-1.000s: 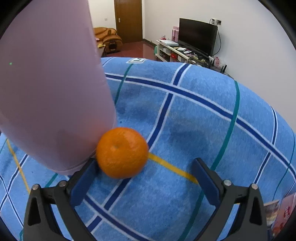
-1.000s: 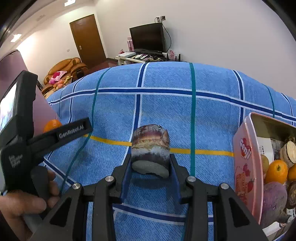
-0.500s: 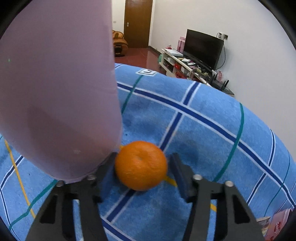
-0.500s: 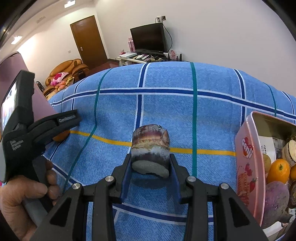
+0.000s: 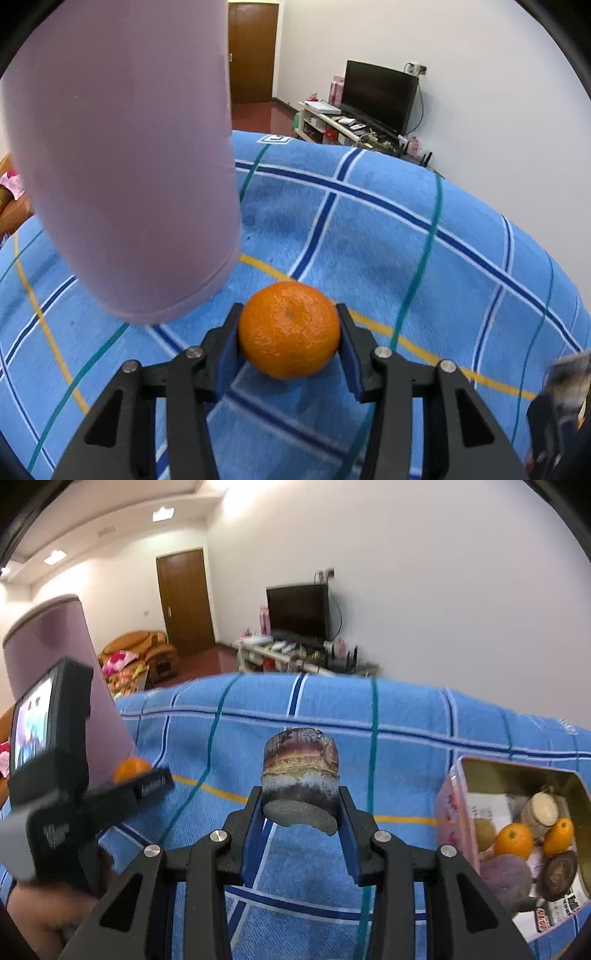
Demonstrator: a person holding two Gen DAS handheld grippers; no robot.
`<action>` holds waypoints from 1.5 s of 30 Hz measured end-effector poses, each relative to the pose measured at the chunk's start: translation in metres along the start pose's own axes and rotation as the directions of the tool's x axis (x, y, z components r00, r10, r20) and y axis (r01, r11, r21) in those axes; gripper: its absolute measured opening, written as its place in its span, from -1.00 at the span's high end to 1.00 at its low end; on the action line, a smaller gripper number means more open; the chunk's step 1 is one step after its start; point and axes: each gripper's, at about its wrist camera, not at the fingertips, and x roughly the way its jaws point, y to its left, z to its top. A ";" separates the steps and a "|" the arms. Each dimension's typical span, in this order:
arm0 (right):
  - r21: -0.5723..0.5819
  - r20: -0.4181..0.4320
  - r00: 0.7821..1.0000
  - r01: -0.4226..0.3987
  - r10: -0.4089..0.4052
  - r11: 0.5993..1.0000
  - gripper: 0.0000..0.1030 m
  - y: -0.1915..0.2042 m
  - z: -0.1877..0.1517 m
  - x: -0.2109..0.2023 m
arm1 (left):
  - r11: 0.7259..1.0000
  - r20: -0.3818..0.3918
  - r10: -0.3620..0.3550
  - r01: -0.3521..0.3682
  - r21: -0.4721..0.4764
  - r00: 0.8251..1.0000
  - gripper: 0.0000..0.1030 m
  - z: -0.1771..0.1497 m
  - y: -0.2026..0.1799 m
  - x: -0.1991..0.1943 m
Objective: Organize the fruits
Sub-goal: 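Lift the tuber piece and orange and carry them toward the pink tin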
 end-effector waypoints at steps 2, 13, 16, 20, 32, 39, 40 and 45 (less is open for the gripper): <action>-0.012 0.009 1.000 0.009 -0.009 1.000 0.23 0.003 -0.001 -0.005 | 1.000 0.016 0.000 0.000 0.010 1.000 0.05 -0.007 0.001 -0.009; -0.034 0.076 0.997 0.035 -0.032 0.999 0.23 0.008 -0.013 -0.034 | 0.998 0.135 -0.009 0.002 0.057 0.991 0.05 -0.039 0.009 -0.060; -0.026 0.088 0.996 0.035 -0.033 0.999 0.23 0.005 -0.016 -0.039 | 0.998 0.156 -0.008 -0.002 0.060 0.988 0.05 -0.046 0.014 -0.069; -0.020 0.103 0.994 0.033 -0.031 0.999 0.23 0.004 -0.019 -0.046 | 0.998 0.181 -0.009 -0.002 0.060 0.983 0.05 -0.050 0.015 -0.077; -0.016 0.138 0.990 0.036 -0.034 0.999 0.23 0.004 -0.031 -0.068 | 0.998 0.218 -0.027 0.014 0.059 0.976 0.05 -0.063 0.014 -0.095; -0.022 0.154 0.987 0.045 -0.041 0.999 0.23 0.005 -0.035 -0.077 | 0.997 0.251 -0.034 0.015 0.078 0.967 0.05 -0.072 0.012 -0.108; -0.022 0.154 0.987 0.046 -0.042 0.999 0.23 0.005 -0.034 -0.078 | 0.997 0.254 -0.036 0.016 0.079 0.966 0.05 -0.074 0.011 -0.109; -0.019 0.155 0.987 0.046 -0.042 0.999 0.23 0.002 -0.038 -0.084 | 0.996 0.273 -0.037 0.013 0.086 0.961 0.05 -0.078 0.010 -0.116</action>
